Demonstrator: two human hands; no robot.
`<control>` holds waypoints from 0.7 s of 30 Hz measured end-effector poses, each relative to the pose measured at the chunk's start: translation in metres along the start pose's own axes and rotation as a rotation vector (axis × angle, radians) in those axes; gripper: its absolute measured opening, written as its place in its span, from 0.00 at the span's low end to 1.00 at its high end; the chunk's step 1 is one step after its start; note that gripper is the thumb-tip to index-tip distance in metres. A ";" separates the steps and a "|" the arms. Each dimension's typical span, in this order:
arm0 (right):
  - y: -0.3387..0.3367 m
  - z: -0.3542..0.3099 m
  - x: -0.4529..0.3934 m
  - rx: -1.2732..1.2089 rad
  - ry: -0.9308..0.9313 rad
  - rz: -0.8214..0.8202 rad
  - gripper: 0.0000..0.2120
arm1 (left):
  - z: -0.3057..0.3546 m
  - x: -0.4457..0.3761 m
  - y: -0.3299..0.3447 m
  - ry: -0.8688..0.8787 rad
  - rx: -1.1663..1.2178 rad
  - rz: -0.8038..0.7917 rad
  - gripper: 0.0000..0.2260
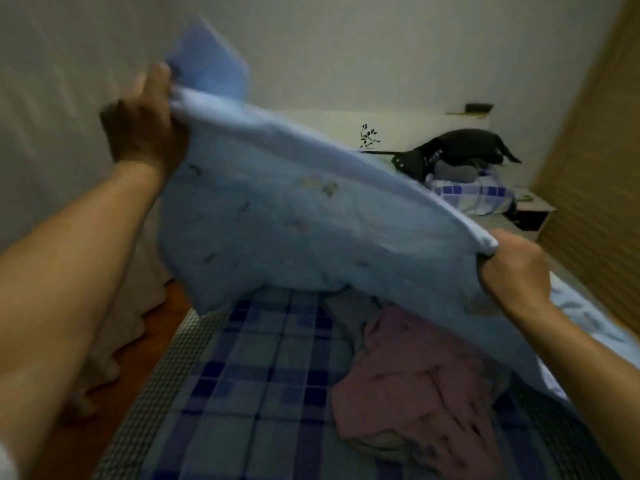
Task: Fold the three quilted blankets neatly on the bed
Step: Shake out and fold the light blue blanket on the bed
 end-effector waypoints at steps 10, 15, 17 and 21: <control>0.159 0.012 0.200 0.253 -0.097 -1.152 0.22 | -0.160 0.320 0.008 0.215 -0.458 -0.944 0.23; 0.175 0.000 0.269 0.217 -0.136 -1.186 0.22 | -0.215 0.471 -0.028 -0.079 -0.557 -1.078 0.19; 0.183 -0.002 0.308 0.153 -0.207 -1.317 0.20 | -0.220 0.510 -0.042 -0.183 -0.578 -1.156 0.10; 0.188 0.011 0.391 0.083 -0.252 -1.753 0.06 | -0.239 0.553 -0.082 -0.639 -0.589 -1.211 0.13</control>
Point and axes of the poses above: each hand's wrist, its own x-axis away from the middle knuckle, its own y-axis out of the palm, z = x × y, the point moved 9 cm from there along -x, towards the middle knuckle, and after that the axes turned 1 degree about y, right-handed, at the moved point
